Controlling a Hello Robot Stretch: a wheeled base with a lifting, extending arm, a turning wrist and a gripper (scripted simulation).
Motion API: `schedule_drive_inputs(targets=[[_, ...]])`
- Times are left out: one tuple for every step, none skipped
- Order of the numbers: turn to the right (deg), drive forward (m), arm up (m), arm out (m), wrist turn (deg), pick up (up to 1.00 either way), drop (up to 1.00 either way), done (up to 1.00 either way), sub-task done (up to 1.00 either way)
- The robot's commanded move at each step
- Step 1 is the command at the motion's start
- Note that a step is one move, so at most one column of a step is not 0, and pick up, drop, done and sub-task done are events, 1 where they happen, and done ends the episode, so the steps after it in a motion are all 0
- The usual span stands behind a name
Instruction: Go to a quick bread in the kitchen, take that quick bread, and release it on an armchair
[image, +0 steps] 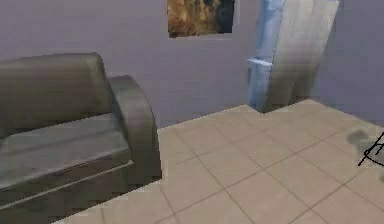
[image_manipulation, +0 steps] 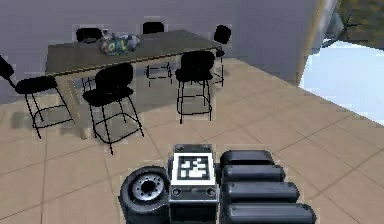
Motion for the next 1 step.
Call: schedule_drive_inputs(targets=[[45.0, 0.0, 0.0, 0.0, 0.0, 0.0, 0.0, 0.0, 0.0]])
